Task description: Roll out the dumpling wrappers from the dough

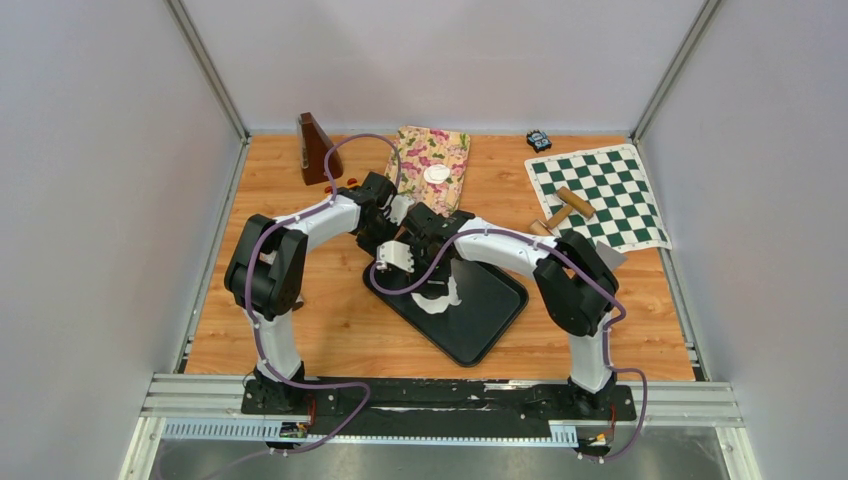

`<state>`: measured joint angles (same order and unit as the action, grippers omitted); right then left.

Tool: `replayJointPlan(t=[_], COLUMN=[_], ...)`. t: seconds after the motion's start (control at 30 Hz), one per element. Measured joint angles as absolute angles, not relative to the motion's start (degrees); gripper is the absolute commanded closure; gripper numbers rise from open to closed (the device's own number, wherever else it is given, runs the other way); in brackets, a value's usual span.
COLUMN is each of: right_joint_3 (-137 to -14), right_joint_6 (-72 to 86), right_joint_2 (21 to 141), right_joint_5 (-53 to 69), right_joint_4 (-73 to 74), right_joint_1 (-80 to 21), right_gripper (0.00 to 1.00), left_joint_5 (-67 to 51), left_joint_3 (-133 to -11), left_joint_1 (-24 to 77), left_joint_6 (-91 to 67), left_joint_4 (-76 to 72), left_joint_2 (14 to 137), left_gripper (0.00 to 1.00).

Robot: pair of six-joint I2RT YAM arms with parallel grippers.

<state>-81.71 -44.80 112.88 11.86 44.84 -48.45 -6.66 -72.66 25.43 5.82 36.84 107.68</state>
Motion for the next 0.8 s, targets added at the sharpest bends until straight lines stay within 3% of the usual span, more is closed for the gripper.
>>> replayJointPlan(t=[0.8], right_joint_3=[-84.3], right_joint_6=[-41.2], right_joint_2=[114.4], right_joint_5=[11.9], right_joint_4=[45.6], right_joint_1=[-49.4], right_gripper=[0.55], left_joint_5=[-6.4], left_joint_3=[-72.7], left_joint_1=[25.5], left_joint_6=[5.4], left_joint_4=[36.8], left_joint_2=[107.7], left_gripper=[1.0])
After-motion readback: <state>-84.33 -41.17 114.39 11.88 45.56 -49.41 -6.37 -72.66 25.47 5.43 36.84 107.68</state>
